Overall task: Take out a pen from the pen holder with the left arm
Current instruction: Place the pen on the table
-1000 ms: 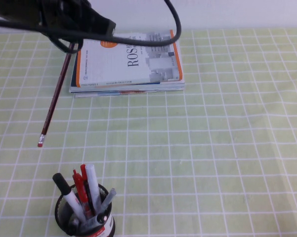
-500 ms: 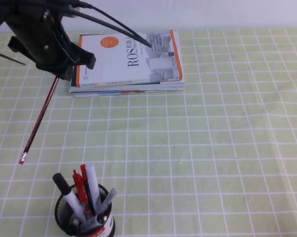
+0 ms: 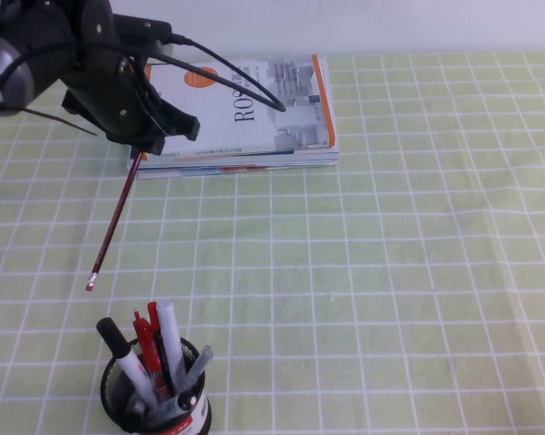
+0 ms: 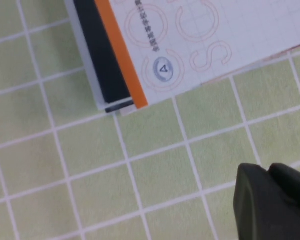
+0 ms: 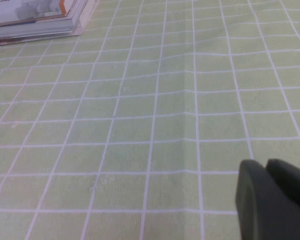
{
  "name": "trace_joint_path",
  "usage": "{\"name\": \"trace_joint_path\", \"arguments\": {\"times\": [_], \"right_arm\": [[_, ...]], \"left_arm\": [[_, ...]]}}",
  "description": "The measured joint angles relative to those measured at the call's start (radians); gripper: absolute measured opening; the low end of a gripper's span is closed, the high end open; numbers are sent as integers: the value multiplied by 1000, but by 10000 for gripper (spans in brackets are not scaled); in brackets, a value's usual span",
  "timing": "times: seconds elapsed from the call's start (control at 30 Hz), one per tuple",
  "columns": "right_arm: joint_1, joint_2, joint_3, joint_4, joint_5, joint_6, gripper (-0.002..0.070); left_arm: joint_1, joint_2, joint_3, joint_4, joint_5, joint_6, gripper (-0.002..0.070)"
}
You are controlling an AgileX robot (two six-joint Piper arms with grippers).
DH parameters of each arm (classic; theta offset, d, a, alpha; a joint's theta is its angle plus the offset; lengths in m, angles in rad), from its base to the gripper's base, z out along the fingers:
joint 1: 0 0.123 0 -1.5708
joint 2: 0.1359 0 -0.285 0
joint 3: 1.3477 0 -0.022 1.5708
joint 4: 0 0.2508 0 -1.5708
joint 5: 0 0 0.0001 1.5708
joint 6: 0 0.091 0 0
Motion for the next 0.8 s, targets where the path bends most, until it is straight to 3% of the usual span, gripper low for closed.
{"name": "trace_joint_path", "arguments": {"times": [0.2, 0.8], "right_arm": [[0, 0, 0, 0, 0, 0, -12], [0, 0, 0, 0, 0, 0, -12]], "left_arm": [[23, 49, 0, -72, -26, 47, 0], [29, 182, 0, -92, -107, 76, 0]]}}
